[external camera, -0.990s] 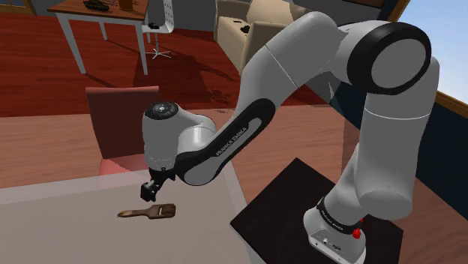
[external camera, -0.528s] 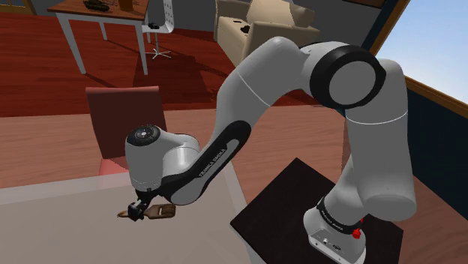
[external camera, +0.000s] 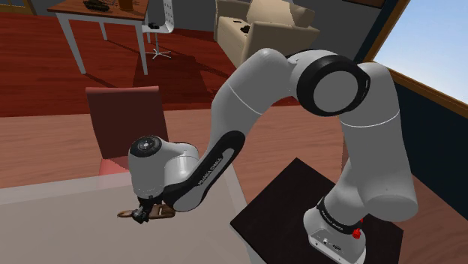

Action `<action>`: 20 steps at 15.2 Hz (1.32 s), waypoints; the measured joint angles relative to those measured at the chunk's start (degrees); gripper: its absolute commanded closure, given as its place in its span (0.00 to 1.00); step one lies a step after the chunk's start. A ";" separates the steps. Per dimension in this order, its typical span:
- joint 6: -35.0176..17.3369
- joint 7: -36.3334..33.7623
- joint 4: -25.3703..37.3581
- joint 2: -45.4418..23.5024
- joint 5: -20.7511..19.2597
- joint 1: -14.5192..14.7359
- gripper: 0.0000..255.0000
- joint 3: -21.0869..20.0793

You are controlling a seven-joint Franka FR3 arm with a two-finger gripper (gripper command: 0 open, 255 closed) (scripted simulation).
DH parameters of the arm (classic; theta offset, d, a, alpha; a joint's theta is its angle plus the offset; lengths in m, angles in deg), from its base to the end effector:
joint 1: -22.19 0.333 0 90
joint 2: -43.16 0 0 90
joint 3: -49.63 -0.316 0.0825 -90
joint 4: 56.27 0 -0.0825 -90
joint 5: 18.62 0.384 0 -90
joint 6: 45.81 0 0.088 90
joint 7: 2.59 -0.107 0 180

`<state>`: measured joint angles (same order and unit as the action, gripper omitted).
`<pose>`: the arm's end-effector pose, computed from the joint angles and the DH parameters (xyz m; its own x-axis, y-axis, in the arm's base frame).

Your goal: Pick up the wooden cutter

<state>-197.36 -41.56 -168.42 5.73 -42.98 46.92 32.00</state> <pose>0.4528 0.4215 0.1586 0.9323 0.3494 0.0930 0.3523 -0.9357 -0.0166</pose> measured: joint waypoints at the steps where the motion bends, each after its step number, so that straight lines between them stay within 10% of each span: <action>1: -0.04 0.00 0.02 -0.04 -0.02 0.00 1.00 0.03; 20: 4.72 2.41 -1.32 6.07 3.15 -2.39 1.00 -3.05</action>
<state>-192.64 -39.15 -169.74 11.80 -39.83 44.53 28.95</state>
